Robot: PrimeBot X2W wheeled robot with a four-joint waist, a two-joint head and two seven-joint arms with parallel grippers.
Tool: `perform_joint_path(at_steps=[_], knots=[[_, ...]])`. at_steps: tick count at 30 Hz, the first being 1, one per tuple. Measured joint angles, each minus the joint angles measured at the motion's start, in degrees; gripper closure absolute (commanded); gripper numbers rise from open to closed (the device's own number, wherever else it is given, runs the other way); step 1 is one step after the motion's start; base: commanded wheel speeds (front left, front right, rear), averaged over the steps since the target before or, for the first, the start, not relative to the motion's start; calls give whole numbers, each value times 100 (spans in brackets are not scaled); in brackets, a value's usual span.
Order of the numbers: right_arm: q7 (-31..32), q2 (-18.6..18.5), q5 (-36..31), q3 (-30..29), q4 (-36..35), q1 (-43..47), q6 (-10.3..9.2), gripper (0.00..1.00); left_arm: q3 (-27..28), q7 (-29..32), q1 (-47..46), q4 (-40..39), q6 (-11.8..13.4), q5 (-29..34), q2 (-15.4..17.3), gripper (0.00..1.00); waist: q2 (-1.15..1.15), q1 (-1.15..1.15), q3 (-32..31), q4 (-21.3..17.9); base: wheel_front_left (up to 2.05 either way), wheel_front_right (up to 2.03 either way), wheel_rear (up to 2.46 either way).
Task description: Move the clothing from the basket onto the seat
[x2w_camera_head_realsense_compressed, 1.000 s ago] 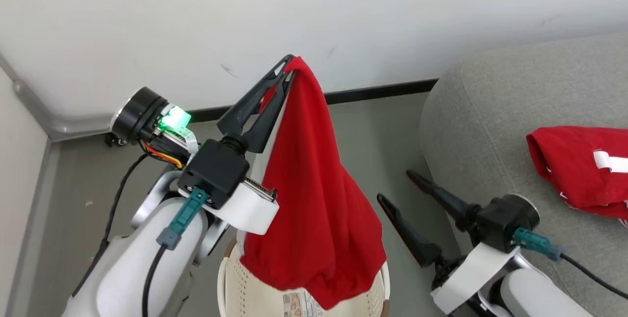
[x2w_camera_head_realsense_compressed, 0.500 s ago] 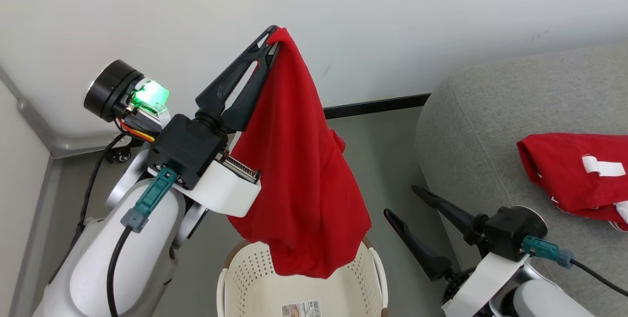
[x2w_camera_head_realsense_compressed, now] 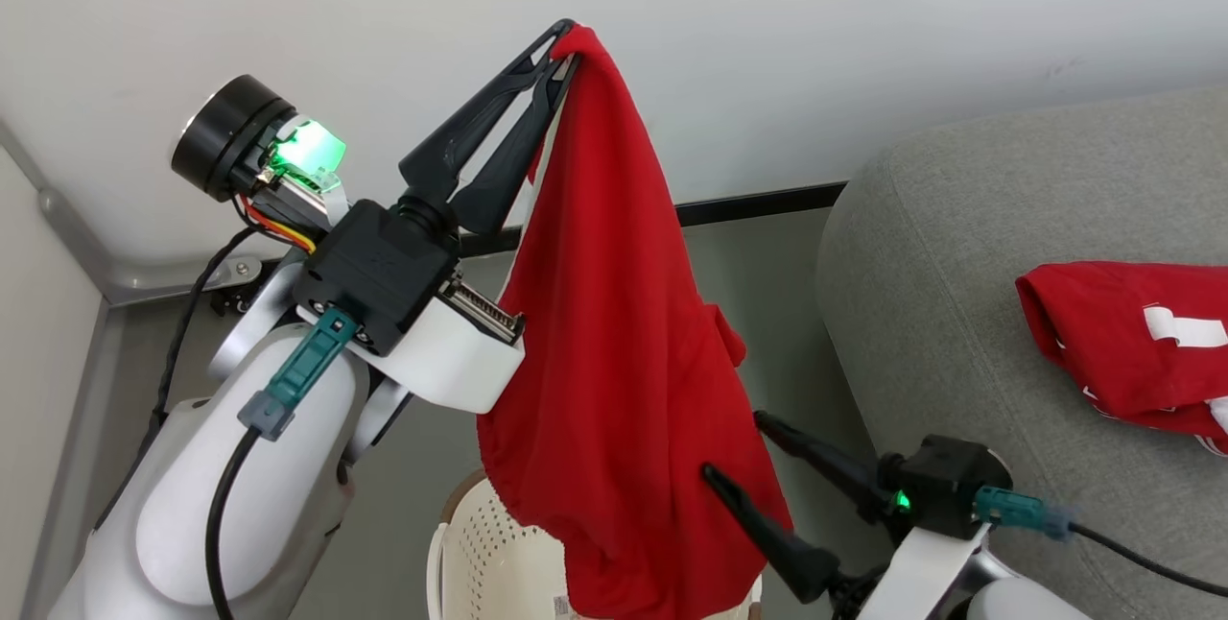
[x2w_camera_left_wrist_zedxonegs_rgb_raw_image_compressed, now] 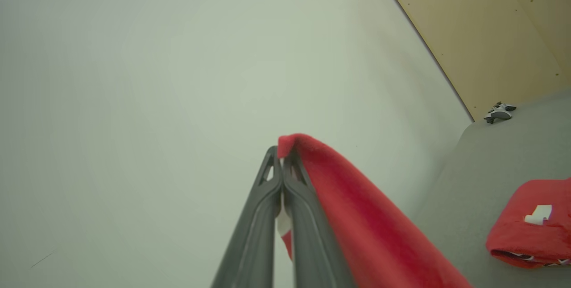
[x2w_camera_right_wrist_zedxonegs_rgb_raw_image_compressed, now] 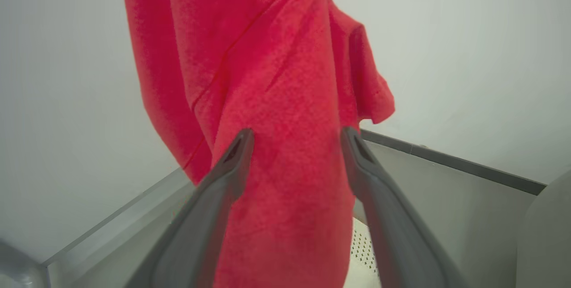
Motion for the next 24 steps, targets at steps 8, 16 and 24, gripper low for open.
perform_joint_path(at_steps=[8,16,24], knots=[[25,-12,290,259,-3,-222,0,0,-114,41,-28,-53,-51,1,-75,100,0,0,-31,76,0,0,0],[33,-13,639,543,238,-610,0,0,-208,42,-146,-57,-98,0,-169,100,0,0,-76,155,0,0,0],[70,18,657,924,523,-1105,0,0,-321,48,-158,-37,-152,-1,-271,100,0,0,-97,250,0,0,0]])
